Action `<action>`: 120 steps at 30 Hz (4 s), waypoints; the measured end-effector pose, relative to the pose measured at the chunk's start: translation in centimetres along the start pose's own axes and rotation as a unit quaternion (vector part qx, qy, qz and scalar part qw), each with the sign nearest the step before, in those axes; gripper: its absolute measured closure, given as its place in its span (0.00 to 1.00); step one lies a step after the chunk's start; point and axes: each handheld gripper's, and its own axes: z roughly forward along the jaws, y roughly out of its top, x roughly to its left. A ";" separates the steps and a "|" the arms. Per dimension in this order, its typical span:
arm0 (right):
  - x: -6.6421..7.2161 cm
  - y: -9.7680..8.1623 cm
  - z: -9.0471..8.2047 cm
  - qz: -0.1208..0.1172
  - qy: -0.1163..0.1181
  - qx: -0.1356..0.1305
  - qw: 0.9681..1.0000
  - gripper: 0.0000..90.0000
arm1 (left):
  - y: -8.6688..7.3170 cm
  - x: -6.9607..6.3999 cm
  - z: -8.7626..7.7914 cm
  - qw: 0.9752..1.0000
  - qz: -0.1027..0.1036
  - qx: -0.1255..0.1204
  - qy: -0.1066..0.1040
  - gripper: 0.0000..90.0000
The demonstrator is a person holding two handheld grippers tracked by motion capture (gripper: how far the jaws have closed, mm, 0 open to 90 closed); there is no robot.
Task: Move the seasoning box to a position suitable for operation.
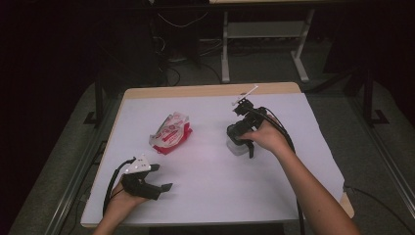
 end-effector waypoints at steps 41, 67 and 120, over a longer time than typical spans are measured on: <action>0.4 1.4 3.7 0.040 -0.002 0.113 0.993 0.15 | 0.0 -0.2 0.2 1.000 -0.002 0.004 -0.012 0.14; 1.0 1.2 2.3 -0.001 0.010 0.105 0.994 0.17 | 0.0 -0.1 0.3 1.000 -0.005 0.001 -0.012 0.14; 9.6 -2.9 -1.7 -0.296 0.130 0.092 0.942 0.17 | 0.0 -0.4 0.6 1.000 -0.002 0.001 -0.019 0.14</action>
